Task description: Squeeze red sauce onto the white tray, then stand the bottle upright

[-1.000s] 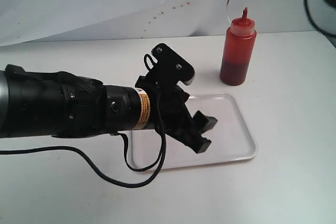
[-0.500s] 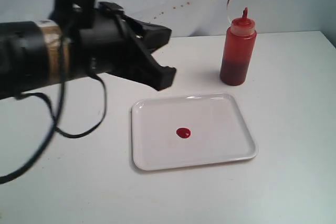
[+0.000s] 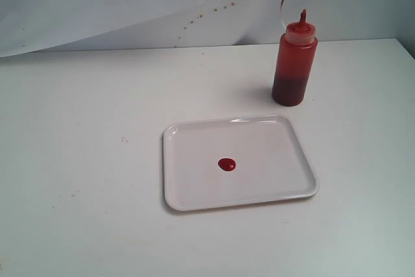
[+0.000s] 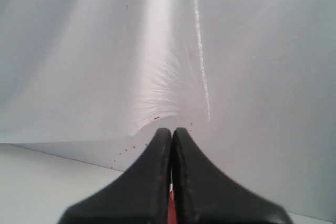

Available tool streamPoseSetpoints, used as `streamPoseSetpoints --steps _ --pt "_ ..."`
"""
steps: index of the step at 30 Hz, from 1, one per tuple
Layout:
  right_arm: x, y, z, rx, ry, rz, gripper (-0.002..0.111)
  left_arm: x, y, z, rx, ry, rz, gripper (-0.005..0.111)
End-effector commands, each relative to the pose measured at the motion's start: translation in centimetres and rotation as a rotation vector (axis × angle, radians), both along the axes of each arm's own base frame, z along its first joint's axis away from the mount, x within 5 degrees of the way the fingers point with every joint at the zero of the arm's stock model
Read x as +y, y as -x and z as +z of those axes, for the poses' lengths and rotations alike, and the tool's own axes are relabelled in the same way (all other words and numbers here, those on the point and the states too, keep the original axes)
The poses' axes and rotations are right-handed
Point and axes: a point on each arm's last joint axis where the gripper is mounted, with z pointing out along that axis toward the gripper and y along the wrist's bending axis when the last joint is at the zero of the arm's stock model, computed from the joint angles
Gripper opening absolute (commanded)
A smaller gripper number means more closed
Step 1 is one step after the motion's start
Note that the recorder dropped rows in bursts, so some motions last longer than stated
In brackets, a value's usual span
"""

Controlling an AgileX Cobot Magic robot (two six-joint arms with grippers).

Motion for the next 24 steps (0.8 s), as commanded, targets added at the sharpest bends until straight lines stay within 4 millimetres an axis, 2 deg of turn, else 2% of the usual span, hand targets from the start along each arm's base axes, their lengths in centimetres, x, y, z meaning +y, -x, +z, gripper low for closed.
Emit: streamPoseSetpoints --steps 1,11,13,15,16,20,21,24 --pt "-0.4 1.4 0.4 -0.051 -0.028 0.000 0.000 2.6 2.8 1.4 -0.082 0.110 -0.012 0.000" --pt "-0.5 1.8 0.6 -0.065 -0.032 0.000 0.000 8.0 8.2 3.0 -0.248 0.304 -0.017 0.000" --pt "-0.5 1.8 0.6 -0.065 -0.032 0.000 0.000 9.1 9.0 1.8 -0.177 0.398 -0.002 0.000" --pt "-0.5 1.8 0.6 -0.065 -0.032 0.000 0.000 9.5 9.2 -0.5 -0.141 0.421 0.071 0.000" --pt "-0.5 1.8 0.6 -0.065 -0.032 0.000 0.000 9.6 9.4 -2.0 -0.139 0.428 0.147 0.000" --pt "-0.5 1.8 0.6 -0.065 -0.032 0.000 0.000 9.4 8.7 -6.0 -0.043 0.552 0.397 0.000" --pt "-0.5 1.8 0.6 -0.065 -0.032 0.000 0.000 9.4 8.3 -6.7 -0.020 0.586 0.455 0.000" --pt "-0.5 1.8 0.6 -0.066 -0.035 0.001 0.000 9.5 8.2 -6.9 -0.014 0.653 0.522 0.000"
